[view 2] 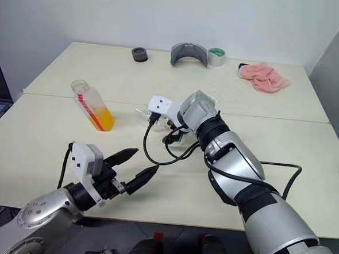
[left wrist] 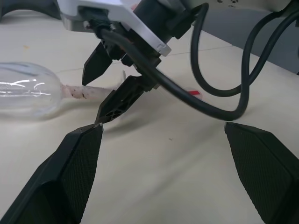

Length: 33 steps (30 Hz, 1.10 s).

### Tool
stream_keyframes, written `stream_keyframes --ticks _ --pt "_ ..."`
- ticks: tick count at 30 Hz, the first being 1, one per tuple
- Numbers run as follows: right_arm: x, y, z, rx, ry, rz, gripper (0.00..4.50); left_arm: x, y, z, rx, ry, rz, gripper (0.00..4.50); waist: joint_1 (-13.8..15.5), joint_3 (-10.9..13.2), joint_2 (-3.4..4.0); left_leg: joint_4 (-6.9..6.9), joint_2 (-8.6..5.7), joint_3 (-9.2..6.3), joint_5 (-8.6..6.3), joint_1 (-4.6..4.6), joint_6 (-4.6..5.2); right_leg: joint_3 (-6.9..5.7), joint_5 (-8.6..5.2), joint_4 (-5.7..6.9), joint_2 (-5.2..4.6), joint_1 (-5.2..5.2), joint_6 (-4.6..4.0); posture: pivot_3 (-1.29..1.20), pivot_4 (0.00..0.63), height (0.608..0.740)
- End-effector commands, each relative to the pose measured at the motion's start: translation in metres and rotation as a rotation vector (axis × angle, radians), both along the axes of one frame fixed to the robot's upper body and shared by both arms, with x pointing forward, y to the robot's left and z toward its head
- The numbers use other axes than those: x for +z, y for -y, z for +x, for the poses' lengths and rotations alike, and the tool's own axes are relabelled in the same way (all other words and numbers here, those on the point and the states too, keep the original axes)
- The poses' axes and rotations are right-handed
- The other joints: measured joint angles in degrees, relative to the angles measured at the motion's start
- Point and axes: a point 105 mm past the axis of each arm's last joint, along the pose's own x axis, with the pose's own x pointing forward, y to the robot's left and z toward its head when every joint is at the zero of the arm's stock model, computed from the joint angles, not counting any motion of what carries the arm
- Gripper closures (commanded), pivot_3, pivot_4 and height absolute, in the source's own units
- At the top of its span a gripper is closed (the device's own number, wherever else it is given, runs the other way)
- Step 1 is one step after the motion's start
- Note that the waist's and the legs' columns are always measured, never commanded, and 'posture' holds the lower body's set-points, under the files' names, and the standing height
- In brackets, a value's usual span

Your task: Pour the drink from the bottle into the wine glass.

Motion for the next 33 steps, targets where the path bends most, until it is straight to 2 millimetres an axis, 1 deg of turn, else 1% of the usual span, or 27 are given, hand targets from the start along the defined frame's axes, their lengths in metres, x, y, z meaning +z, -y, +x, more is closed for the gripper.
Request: stream_keyframes --ticks 1,5,13,16,17,20,23,24,27,29,30,33 --pt "0.005 -0.004 -0.001 -0.023 0.004 -0.032 0.03 0.01 0.008 -0.011 0.0 0.052 -0.014 0.0 0.03 0.0 0.0 0.0 -0.01 -0.02 0.0 -0.01 0.0 0.0 0.0 -0.01 -0.01 0.0 0.0 0.0 0.15 0.74" --pt "-0.003 -0.003 0.001 -0.061 0.016 -0.049 0.03 0.009 0.011 -0.017 0.022 0.041 -0.026 0.0 0.0 0.0 0.0 0.0 -0.01 -0.02 0.0 0.01 0.0 -0.01 -0.02 0.0 -0.01 0.01 -0.04 0.0 0.15 0.74" --pt "-0.013 -0.002 0.005 -0.089 0.049 -0.054 0.03 0.006 0.015 -0.023 0.043 0.023 -0.044 0.0 -0.06 0.0 0.0 0.0 -0.02 -0.01 0.0 0.02 0.0 -0.03 -0.04 0.0 0.03 0.02 -0.06 0.0 0.15 0.74" --pt "-0.016 -0.009 0.004 -0.087 0.061 -0.042 0.55 0.005 0.015 -0.022 0.045 0.022 -0.047 0.0 -0.16 -0.01 0.0 0.0 0.01 0.0 0.0 0.06 0.0 -0.02 -0.04 0.02 0.1 0.02 -0.06 0.0 0.15 0.74" --pt "-0.016 -0.012 0.003 -0.085 0.063 -0.038 0.96 0.005 0.016 -0.022 0.045 0.022 -0.048 0.0 -0.17 -0.01 0.0 0.0 0.02 0.0 0.0 0.08 0.0 -0.02 -0.04 0.03 0.12 0.02 -0.06 0.0 0.15 0.74" --pt "-0.015 -0.022 -0.001 -0.072 0.064 -0.01 1.9 0.006 0.017 -0.022 0.041 0.023 -0.049 0.0 -0.25 -0.02 -0.03 0.01 0.02 0.0 0.0 0.12 0.0 -0.02 -0.04 0.06 0.21 0.04 -0.06 0.0 0.15 0.74" --pt "-0.011 -0.026 -0.001 -0.076 0.058 0.022 2.12 0.007 0.018 -0.022 0.038 0.023 -0.05 0.0 -0.32 -0.02 -0.03 0.01 0.02 0.01 0.0 0.17 0.0 -0.02 -0.04 0.07 0.27 0.06 -0.07 0.0 0.15 0.74" --pt "-0.009 -0.025 0.0 -0.084 0.054 0.037 2.32 0.007 0.017 -0.023 0.037 0.021 -0.049 0.0 -0.27 -0.02 -0.03 0.01 0.02 -0.01 0.0 0.15 0.0 -0.03 -0.04 0.08 0.27 0.05 -0.07 0.0 0.15 0.74" --pt "0.0 -0.013 0.008 -0.114 0.048 0.096 3.33 0.006 0.016 -0.025 0.037 0.011 -0.049 0.0 -0.09 -0.02 -0.03 0.0 0.03 -0.12 0.0 0.08 0.0 -0.03 -0.07 0.07 0.26 0.05 -0.13 0.0 0.15 0.74" --pt "0.006 -0.009 0.011 -0.104 0.057 0.135 4.04 0.005 0.014 -0.025 0.04 0.008 -0.047 0.0 -0.02 -0.02 -0.03 0.0 0.01 -0.12 0.0 0.05 0.0 -0.02 -0.07 0.07 0.24 0.05 -0.13 0.0 0.15 0.74" --pt "0.013 -0.007 0.012 -0.113 0.044 0.195 4.36 0.006 0.013 -0.025 0.041 0.007 -0.046 0.0 0.09 -0.02 -0.03 0.0 -0.01 -0.11 0.0 0.02 0.0 -0.02 -0.07 0.05 0.22 0.04 -0.13 0.0 0.15 0.74" --pt "0.035 0.0 0.016 -0.095 0.046 0.368 4.38 0.007 0.01 -0.024 0.039 0.007 -0.035 0.0 0.26 -0.01 -0.04 0.02 -0.07 -0.09 0.0 -0.04 0.0 -0.03 -0.07 0.0 0.17 0.04 -0.13 0.0 0.15 0.74"
